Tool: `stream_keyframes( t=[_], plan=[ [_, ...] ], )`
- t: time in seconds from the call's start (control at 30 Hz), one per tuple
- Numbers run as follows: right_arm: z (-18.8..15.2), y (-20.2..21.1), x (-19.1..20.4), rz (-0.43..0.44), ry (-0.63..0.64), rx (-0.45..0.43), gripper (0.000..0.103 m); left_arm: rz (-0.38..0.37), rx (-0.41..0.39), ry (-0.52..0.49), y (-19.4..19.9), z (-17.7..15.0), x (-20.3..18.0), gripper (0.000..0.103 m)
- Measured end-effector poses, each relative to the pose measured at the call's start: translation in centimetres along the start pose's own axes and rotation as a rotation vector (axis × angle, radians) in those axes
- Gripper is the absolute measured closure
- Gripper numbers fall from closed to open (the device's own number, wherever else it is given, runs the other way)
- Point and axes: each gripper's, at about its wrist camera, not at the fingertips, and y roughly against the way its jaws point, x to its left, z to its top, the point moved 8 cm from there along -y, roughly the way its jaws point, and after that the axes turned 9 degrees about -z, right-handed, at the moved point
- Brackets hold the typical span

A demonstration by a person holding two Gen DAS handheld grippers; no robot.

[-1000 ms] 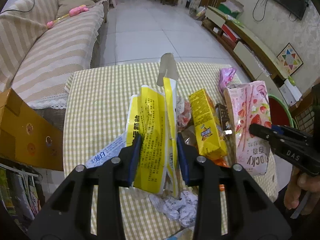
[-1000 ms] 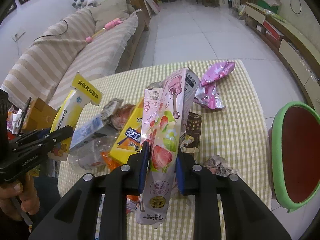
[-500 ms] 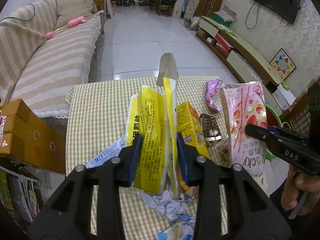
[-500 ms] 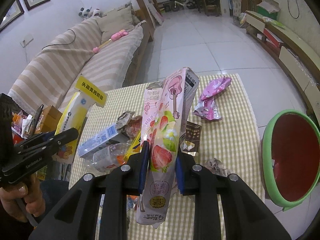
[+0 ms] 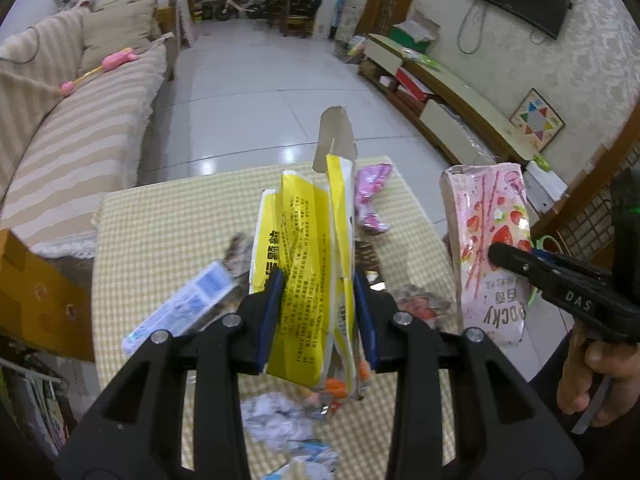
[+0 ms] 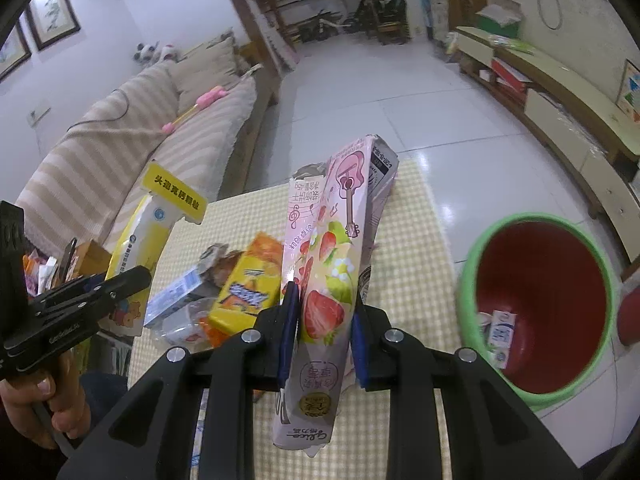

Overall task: Collect trash
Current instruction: 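Carry the yellow wrapper and pink box over the green bin and release both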

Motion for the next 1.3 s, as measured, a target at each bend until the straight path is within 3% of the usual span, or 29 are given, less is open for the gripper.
stream_keyframes(
  t=[0.4,0.9,1.3],
  plan=[
    [-0.6,2.3,-10.5,-0.135,-0.132,-0.022,0.080,-0.115,0.043,-0.079,-4.3,1.5,-7.1,0.070],
    [0.6,4.2,-20.7,-0.294,-0.213,-0.068,0.080,-0.253,0.112,-0.140,-10.1,2.7,-16.2,0.069],
    [-0.8,2.3,-25.3,-0.318,-0.297,-0.036,0.080,-0.320,0.175,-0.177,-14.6,2.5,-22.5,0.069]
  ],
)
